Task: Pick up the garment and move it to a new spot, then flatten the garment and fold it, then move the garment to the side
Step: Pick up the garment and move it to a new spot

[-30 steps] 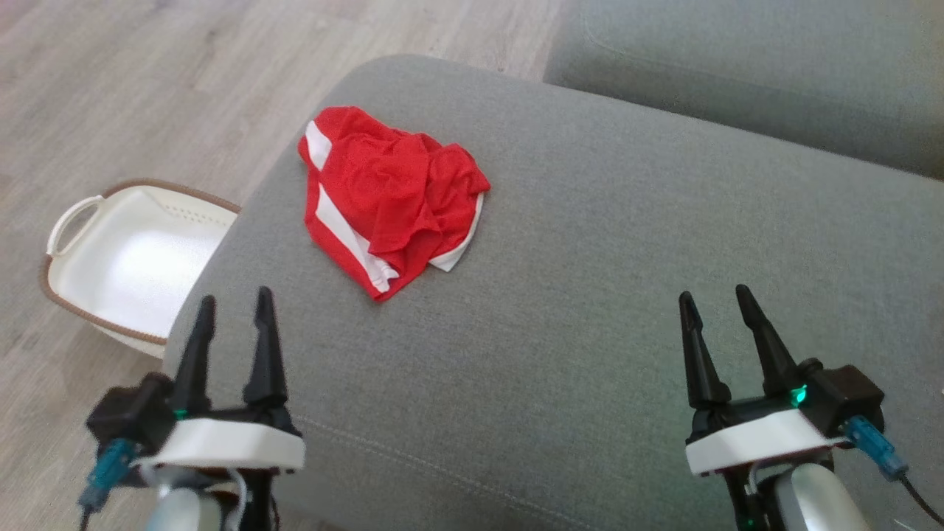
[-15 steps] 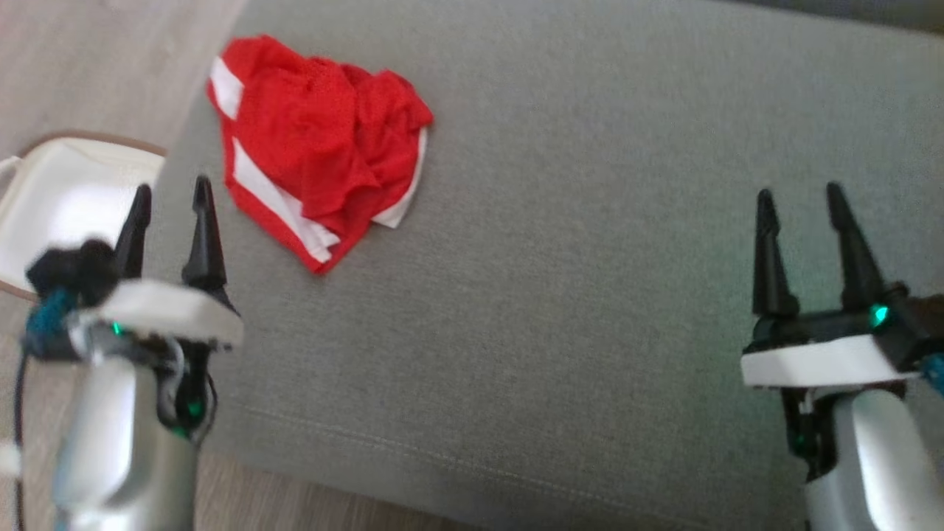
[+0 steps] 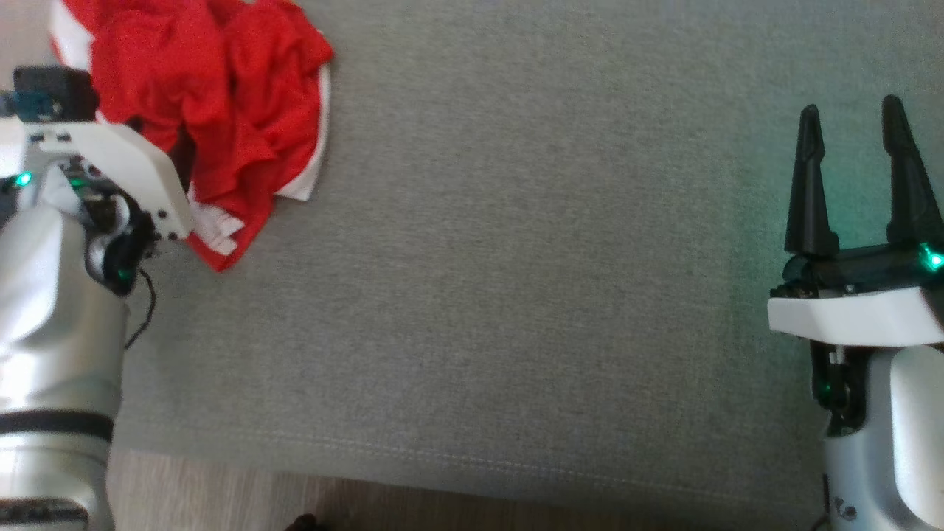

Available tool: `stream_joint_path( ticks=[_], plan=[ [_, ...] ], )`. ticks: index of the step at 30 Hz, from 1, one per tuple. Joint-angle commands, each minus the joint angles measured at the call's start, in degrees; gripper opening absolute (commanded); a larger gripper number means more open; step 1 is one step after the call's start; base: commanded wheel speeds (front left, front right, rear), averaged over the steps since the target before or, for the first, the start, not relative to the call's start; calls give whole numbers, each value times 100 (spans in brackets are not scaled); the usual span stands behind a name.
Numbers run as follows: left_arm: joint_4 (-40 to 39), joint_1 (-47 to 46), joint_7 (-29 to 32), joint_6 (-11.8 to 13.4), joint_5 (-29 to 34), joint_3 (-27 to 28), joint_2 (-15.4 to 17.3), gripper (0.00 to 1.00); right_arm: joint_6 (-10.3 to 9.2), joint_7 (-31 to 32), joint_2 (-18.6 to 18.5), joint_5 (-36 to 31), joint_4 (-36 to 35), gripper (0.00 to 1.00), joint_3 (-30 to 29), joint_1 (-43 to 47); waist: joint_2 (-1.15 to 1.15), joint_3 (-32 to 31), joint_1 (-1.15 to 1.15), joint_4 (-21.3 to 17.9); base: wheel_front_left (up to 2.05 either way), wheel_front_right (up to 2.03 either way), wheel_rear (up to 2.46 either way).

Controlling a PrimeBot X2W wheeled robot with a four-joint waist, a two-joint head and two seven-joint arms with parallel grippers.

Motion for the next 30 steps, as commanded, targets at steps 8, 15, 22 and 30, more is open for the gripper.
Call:
stream_joint_path(
  ticks=[8, 15, 22, 30],
  plan=[
    [639, -833, 713, -28, -514, -501, 557, 100, 37, 40, -11, -75, -381, 100, 115, -172, 0, 482, -2, -374, 0, 0, 0],
    [983, -967, 1010, -29, -1059, -915, 643, 0, 37, -1, -11, -47, -372, 100, 125, -215, 0, 504, -2, -472, 0, 0, 0],
    [948, -1029, 264, -29, -1467, -959, 592, 0, 37, -81, -11, 10, -190, 100, 148, -224, 0, 206, -2, -499, 0, 0, 0],
    [475, -958, -924, -29, -2028, -767, 32, 0, 37, -196, -11, 165, 123, 100, 174, -134, 0, -468, -2, -544, 0, 0, 0]
  ],
)
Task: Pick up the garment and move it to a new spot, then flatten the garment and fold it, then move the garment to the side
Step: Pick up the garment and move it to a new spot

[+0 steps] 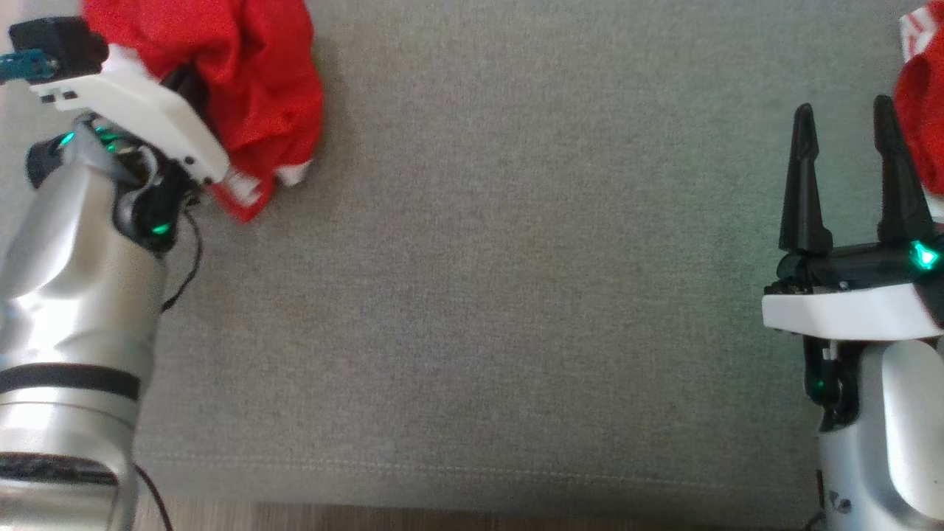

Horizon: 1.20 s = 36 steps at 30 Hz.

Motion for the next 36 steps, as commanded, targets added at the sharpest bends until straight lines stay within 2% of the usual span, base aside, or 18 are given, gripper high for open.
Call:
stream_joint_path(
  ticks=[1, 9, 14, 18, 20, 25, 32, 33, 35, 36],
  plan=[
    [-263, -85, -162, 5, -63, 220, 126, 0, 37, -69, -11, 60, -123, 100, 147, 14, 0, -241, 0, -36, 0, 0, 0],
    [-819, 220, -666, 225, -178, 183, -565, 0, 37, -155, -11, 213, 95, 100, 226, 115, 0, -712, 0, -163, 0, 0, 0],
    [-1243, 480, -929, 499, -170, -28, -908, 0, 37, -193, -11, 279, 184, 100, 283, 134, 0, -896, 0, -283, 0, 0, 0],
    [-1585, 705, -1107, 771, -350, -342, -1028, 0, 37, -221, -11, 332, 243, 100, 311, 160, 0, -986, 0, -381, 0, 0, 0],
    [-1848, 822, -1208, 925, -667, -691, -1037, 0, 37, -231, -11, 356, 274, 100, 360, 160, 0, -1012, 0, -454, 0, 0, 0],
    [-2341, 938, -1561, 1601, -1254, -1767, -1040, 0, 37, -251, -11, 400, 317, 100, 435, 127, 0, -1040, 0, -640, 0, 0, 0],
    [-2417, 861, -1848, 2244, -1717, -3073, -1041, 0, 37, -272, -11, 458, 372, 100, 538, 95, 0, -1019, 0, -896, 0, 0, 0],
    [-2381, 835, -1867, 2299, -1752, -3205, -1041, 11, 37, -273, -11, 466, 379, 100, 548, 92, 0, -1017, 0, -919, 0, 0, 0],
    [-2325, 761, -1904, 2402, -1820, -3401, -1041, 100, 37, -276, -11, 479, 386, 100, 565, 79, 0, -999, 0, -962, 0, 0, 0],
    [-2313, 724, -1919, 2441, -1873, -3460, -1041, 100, 37, -277, -11, 484, 388, 100, 570, 70, 0, -985, 0, -976, 0, 0, 0]
  ],
)
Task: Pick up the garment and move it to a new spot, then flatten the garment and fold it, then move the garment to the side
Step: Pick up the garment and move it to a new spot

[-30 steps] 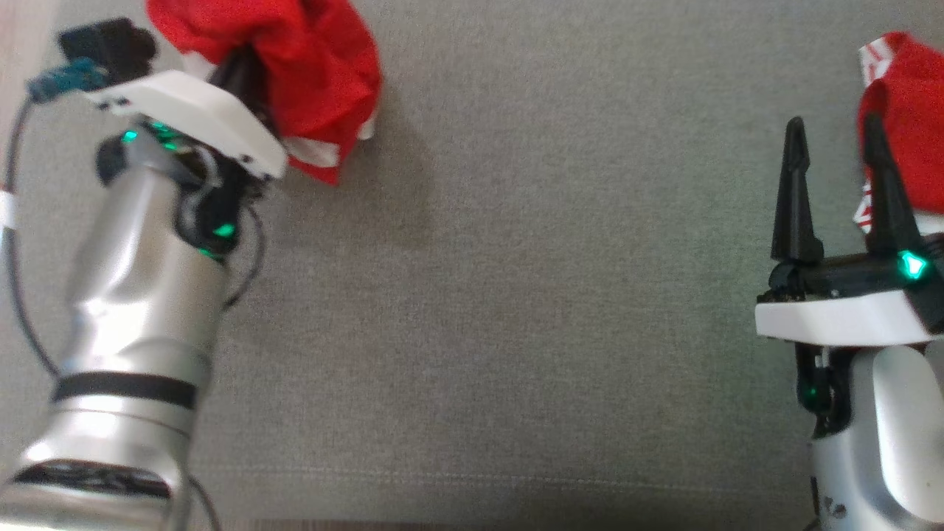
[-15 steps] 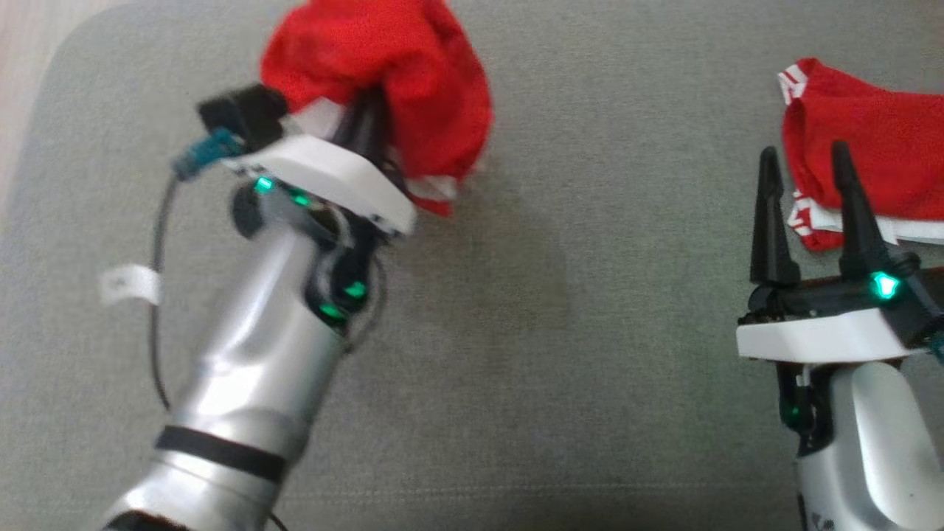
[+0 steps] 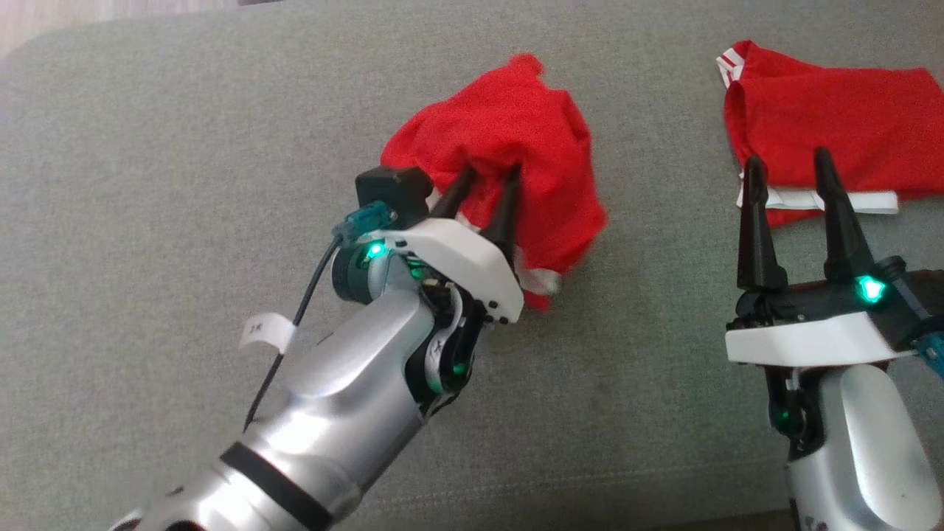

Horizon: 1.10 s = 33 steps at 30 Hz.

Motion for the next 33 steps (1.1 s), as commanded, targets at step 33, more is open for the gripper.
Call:
stream_joint_path(
  ticks=[33],
  plan=[
    [-2318, 2574, -119, -681, 3448, 3537, 911, 100, 37, -62, -12, -136, 82, 100, -29, 339, 0, -411, 0, 748, 0, 0, 0]
  ],
)
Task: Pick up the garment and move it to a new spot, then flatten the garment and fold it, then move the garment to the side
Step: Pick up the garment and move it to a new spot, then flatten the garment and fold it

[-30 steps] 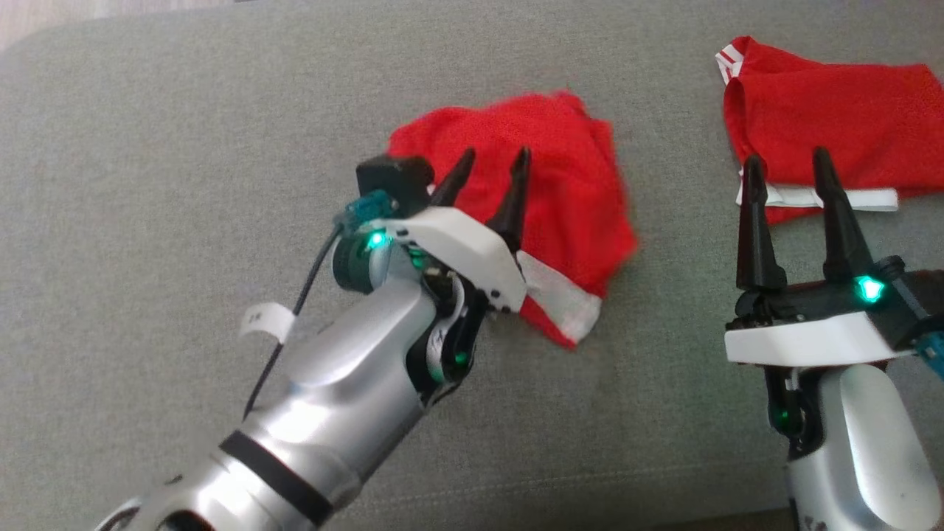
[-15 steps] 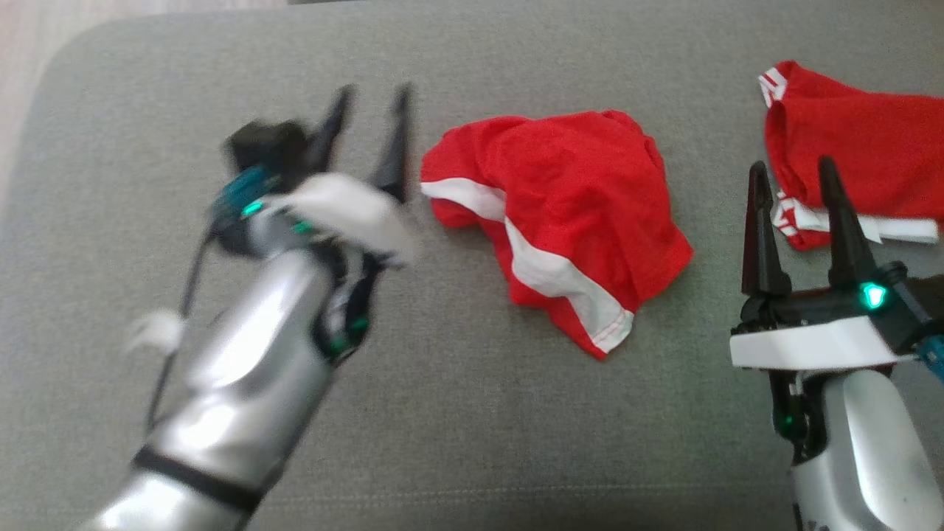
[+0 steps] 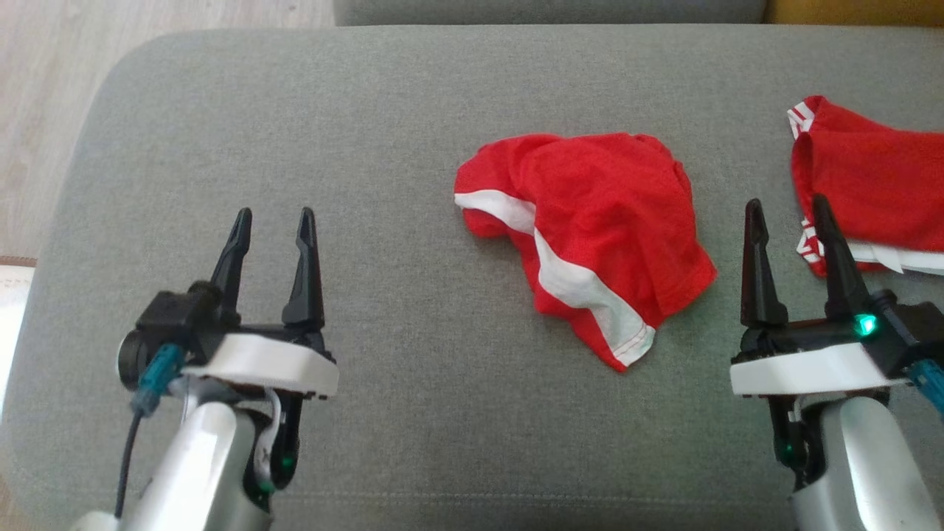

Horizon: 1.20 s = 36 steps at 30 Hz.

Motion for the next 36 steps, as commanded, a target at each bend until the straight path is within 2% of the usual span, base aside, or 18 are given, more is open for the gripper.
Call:
stream_joint_path(
  ticks=[1, 6, 11, 17, 28, 36],
  plan=[
    [-308, -127, -68, -100, 181, 348, -46, 100, 37, -61, -15, -55, -143, 100, 132, -16, 0, -31, 0, 25, 0, 0, 0],
    [-333, 102, -69, -408, 441, 677, -385, 100, 37, -61, -15, -75, -84, 100, 192, 50, 0, -76, 0, 32, 0, 0, 0],
    [-274, 179, -69, -637, 603, 986, -573, 100, 37, 33, -15, -61, 16, 100, 340, 177, 0, -56, 0, -35, 0, 0, 0],
    [-154, 201, -69, -883, 764, 1218, -722, 100, 37, 570, -15, 296, 361, 100, 761, 401, 0, 28, 0, -99, 0, 0, 0],
    [42, 135, -69, -1043, 844, 1251, -784, 100, 37, 1354, -15, 878, 851, 100, 1160, 402, 0, 178, 0, 7, 0, 0, 0],
    [54, 85, -69, -1038, 796, 1232, -789, 100, 37, 1686, -15, 1086, 1063, 100, 1259, 340, 0, 248, 0, 85, 0, 0, 0]
  ],
)
